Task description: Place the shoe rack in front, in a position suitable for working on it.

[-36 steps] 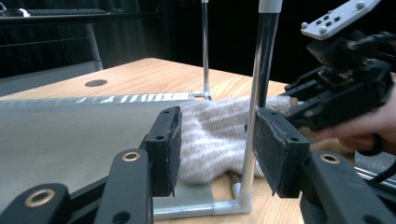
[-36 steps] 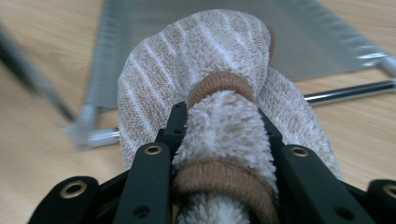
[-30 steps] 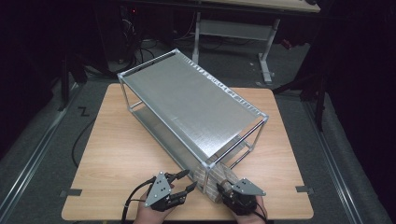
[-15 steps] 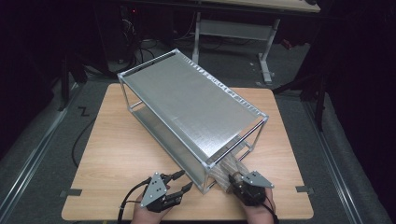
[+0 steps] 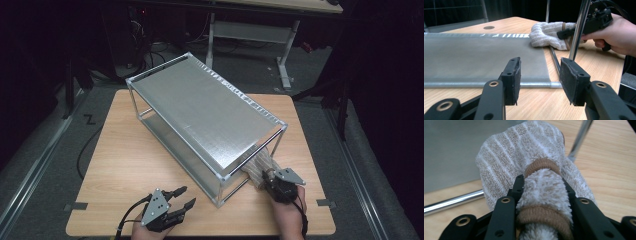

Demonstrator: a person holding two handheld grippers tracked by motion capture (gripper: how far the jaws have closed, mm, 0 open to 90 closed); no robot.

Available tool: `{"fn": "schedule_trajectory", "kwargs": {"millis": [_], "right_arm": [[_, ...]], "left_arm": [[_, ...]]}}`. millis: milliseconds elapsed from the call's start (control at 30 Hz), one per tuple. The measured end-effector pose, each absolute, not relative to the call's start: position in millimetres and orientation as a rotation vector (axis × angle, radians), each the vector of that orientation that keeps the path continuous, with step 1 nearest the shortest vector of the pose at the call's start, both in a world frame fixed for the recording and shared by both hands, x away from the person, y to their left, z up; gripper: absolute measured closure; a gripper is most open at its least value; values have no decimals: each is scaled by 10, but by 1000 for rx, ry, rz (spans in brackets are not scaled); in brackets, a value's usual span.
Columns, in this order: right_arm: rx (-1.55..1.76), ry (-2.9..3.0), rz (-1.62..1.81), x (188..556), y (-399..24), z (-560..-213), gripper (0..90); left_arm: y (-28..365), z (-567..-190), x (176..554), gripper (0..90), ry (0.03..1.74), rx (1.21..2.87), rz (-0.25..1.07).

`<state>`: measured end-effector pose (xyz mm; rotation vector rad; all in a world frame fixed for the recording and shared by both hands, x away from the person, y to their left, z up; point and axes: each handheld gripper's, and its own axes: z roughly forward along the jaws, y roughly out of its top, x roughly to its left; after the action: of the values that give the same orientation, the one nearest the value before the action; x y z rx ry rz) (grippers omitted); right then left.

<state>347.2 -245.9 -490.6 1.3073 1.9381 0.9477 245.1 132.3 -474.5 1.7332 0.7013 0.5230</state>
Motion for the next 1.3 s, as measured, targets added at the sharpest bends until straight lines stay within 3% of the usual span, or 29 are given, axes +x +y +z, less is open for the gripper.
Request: {"fn": "schedule_trajectory", "kwargs": {"millis": [500,800,1300], "right_arm": [[1324,1956,961,3544,-2440,-4931,669],[1298,2017,1019,3346,-2351,-4953,669],[1114,2197,1101,2933,-1848,-4925,665]], "left_arm": [[1350,-4718,2434,518,690,1725,532],[1226,-4699,2497,518,650,1728,505],[1035,-4706,2602,516,600,1750,476]]}}
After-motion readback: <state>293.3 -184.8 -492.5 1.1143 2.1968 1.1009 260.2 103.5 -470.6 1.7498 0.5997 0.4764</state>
